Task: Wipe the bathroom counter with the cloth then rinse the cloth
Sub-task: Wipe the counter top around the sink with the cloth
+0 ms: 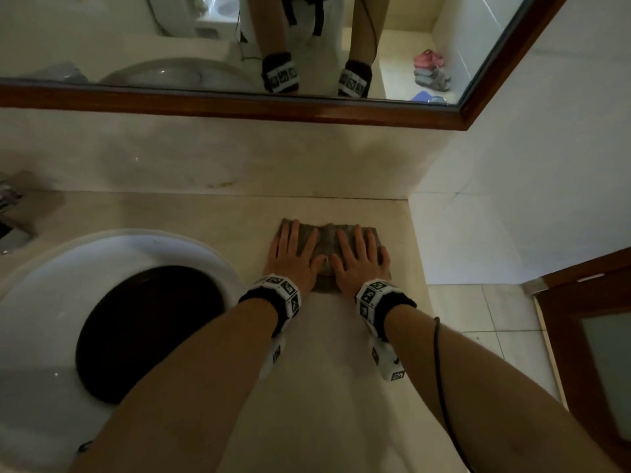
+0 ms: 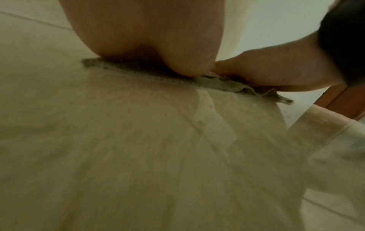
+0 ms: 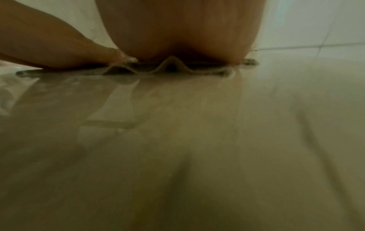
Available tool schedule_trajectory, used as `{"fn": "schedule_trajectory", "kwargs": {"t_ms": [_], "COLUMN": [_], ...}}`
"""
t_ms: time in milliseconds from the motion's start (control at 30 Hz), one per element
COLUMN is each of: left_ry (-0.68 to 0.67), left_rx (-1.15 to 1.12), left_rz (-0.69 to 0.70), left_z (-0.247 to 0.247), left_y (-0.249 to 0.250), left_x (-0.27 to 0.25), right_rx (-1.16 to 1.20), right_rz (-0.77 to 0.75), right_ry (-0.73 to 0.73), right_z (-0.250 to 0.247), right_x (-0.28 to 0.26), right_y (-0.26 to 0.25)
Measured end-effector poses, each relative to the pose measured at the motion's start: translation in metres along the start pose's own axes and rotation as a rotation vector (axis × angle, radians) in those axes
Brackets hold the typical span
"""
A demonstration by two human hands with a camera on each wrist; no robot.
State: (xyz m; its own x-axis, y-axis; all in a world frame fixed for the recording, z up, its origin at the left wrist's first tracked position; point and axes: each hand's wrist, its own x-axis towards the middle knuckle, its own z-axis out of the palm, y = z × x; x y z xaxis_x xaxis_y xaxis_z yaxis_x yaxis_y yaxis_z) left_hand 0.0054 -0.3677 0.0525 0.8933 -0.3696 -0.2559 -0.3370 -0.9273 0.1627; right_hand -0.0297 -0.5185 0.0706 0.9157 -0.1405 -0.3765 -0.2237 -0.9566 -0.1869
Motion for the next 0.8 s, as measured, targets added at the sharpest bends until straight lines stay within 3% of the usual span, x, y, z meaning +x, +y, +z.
{"fn": "schedule_trajectory", "kwargs": {"t_ms": [367, 800], "left_ry": [0.034, -0.008], "left_rx": [-0.015, -0.104], "left_rz": [-0.042, -0.11], "left_z": [-0.013, -0.02], "left_y": [0.003, -0.036], "left_x": [0.053, 0.014], "right_rx": [-0.036, -0.047], "right_rz": [-0.023, -0.064], "right_ry": [0.014, -0.007], "right_z": [-0.02, -0.002], "right_x": [0.066, 0.036], "right_y": [0.003, -0.037]}}
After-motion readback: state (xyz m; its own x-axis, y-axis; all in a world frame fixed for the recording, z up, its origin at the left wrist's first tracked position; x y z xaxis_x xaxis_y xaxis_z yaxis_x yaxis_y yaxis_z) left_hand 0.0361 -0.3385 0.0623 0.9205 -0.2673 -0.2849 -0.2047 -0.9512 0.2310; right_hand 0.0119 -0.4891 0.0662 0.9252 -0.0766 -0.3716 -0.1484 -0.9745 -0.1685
